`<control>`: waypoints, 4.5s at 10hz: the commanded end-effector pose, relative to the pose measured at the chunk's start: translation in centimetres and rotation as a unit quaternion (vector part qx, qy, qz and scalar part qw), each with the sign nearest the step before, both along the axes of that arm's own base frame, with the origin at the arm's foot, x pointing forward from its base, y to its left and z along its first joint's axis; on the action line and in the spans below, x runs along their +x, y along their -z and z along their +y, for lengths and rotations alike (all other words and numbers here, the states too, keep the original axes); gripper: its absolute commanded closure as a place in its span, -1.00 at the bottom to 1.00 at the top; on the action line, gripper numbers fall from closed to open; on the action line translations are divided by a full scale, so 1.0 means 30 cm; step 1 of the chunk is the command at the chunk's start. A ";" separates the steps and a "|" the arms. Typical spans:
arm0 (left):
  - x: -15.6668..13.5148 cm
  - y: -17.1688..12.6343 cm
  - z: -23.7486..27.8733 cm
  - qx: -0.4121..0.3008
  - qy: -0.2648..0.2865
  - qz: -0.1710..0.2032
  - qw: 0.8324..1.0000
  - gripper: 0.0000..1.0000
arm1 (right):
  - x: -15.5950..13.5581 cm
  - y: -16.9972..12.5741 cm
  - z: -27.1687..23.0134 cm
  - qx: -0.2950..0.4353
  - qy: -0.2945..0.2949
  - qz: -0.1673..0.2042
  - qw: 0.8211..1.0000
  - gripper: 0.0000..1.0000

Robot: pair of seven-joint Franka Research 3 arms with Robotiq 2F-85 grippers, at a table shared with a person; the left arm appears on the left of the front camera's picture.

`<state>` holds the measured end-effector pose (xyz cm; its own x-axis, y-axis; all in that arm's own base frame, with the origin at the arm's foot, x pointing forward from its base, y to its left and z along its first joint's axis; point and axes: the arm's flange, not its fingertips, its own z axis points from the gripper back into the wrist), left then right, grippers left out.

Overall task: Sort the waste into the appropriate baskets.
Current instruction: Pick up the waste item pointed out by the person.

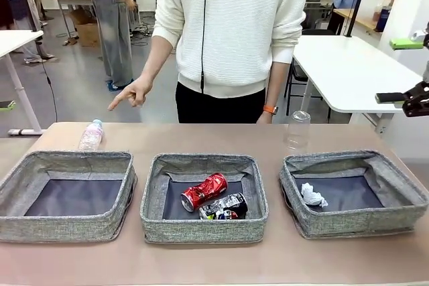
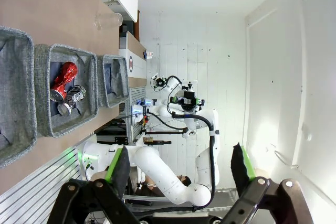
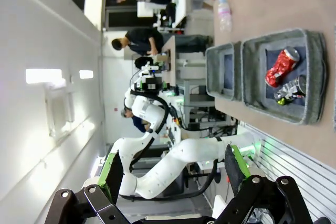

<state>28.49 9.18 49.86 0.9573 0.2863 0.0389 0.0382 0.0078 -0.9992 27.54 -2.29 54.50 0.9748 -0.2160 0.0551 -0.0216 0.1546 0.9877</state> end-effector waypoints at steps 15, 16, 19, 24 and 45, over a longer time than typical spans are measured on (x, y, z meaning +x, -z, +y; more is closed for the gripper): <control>0.384 0.011 -0.184 0.538 -0.117 -0.082 0.831 -1.00 | -0.001 -0.012 0.000 0.011 0.001 0.003 1.000 -1.00; 0.384 0.011 -0.184 0.538 -0.117 -0.082 0.831 -1.00 | -0.001 -0.012 0.000 0.011 0.001 0.003 1.000 -1.00; 0.613 0.120 -0.261 0.600 -0.016 -0.105 0.793 -1.00 | -0.001 -0.012 0.000 0.011 0.001 0.003 1.000 -1.00; 0.969 0.374 -0.203 0.628 0.067 0.001 0.775 -1.00 | -0.001 -0.012 0.000 0.011 0.001 0.003 1.000 -1.00; 1.091 0.644 -0.279 0.672 0.037 0.096 0.733 1.00 | -0.001 -0.012 0.000 0.011 0.001 0.003 1.000 -1.00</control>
<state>61.70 0.98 30.18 0.9929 0.0360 0.1130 -0.0263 0.9959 -0.0865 27.56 -2.32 54.45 0.9749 -0.2163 0.0530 -0.0196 0.1536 0.9879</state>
